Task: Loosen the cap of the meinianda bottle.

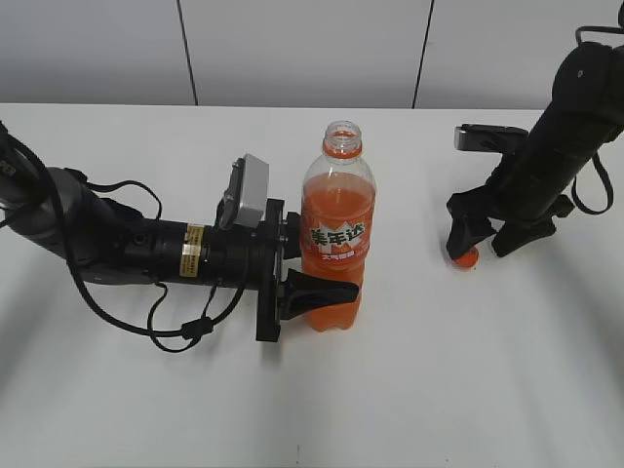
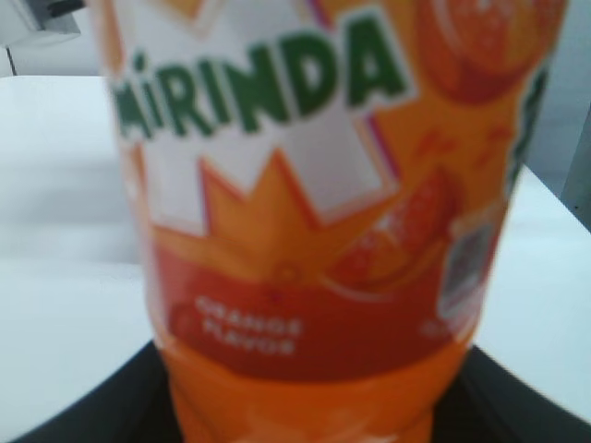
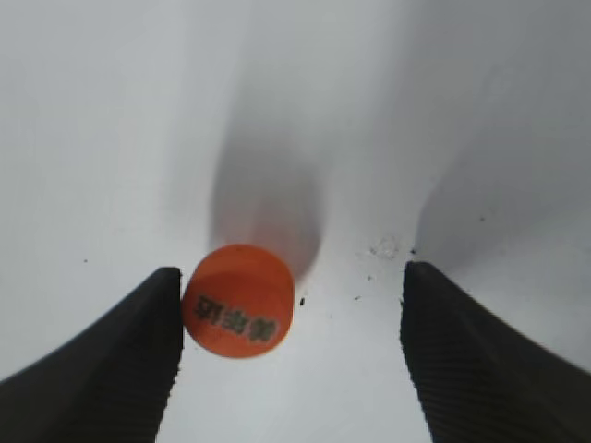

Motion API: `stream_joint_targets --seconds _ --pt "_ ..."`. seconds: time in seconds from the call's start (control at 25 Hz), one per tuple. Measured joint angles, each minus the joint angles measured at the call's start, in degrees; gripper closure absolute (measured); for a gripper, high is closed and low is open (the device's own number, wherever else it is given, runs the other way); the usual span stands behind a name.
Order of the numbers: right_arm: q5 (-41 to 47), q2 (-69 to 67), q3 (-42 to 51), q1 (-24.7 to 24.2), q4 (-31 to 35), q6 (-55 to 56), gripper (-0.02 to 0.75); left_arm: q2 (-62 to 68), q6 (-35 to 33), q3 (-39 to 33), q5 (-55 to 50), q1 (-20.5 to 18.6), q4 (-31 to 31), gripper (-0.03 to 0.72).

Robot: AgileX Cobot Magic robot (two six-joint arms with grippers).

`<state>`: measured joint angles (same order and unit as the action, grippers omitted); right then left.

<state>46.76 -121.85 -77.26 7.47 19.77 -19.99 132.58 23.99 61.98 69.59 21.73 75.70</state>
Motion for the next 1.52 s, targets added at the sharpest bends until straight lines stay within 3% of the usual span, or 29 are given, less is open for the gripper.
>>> stream_joint_targets --seconds 0.32,0.72,1.16,1.52 --pt "0.0 1.1 0.0 0.0 -2.4 0.5 0.131 0.0 0.0 0.0 0.0 0.0 0.0 0.286" --pt "0.3 1.3 0.0 0.0 -2.4 0.8 0.141 0.0 0.0 0.0 0.2 0.1 -0.6 0.286" --pt "0.3 1.3 0.0 0.0 -2.4 0.8 0.141 0.3 4.3 -0.2 0.0 0.1 -4.4 0.114" --pt "0.4 1.3 0.0 0.0 -2.4 0.8 0.141 -2.2 11.0 -0.3 -0.7 0.1 -4.5 0.099"
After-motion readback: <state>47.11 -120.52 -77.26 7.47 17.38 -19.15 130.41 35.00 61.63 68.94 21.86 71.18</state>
